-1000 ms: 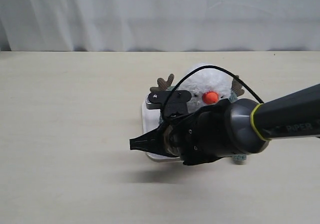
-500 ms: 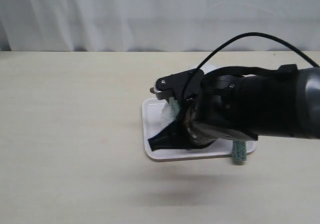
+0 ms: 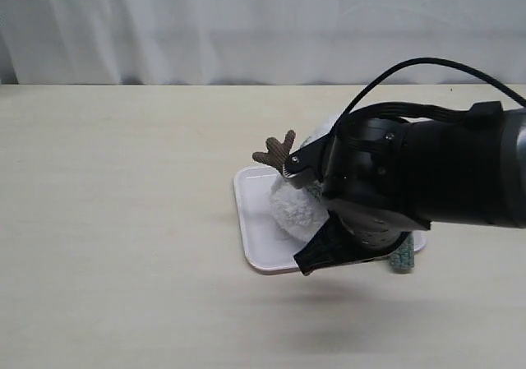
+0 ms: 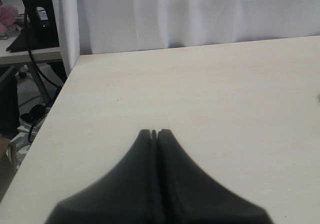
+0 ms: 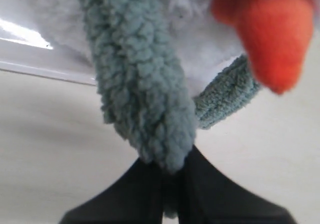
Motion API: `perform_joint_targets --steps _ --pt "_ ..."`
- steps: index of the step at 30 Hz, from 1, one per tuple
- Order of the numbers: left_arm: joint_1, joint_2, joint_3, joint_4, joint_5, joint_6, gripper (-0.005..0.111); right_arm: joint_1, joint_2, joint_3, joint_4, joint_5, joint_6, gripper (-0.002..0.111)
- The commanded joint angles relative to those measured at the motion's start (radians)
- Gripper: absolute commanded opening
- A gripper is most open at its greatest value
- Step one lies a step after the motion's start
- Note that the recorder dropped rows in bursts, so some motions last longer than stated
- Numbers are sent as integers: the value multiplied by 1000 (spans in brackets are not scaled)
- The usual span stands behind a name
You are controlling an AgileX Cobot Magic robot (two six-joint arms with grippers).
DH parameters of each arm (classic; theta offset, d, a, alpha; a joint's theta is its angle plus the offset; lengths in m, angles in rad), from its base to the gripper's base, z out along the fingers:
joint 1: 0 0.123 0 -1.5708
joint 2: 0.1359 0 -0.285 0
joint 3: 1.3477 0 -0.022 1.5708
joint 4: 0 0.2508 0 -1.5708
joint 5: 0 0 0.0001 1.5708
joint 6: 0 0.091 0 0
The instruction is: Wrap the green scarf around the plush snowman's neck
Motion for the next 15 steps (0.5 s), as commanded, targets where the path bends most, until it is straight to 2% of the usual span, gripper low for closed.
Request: perform_joint_targets --steps 1,8,15 --pt "1 -2 3 -2 -12 -2 0 -3 7 44 -75 4 59 4" --pt "1 -2 3 -2 -12 -2 0 -3 37 104 -137 5 85 4" --pt "1 -2 3 -2 -12 -2 0 -3 80 129 -180 -99 150 4"
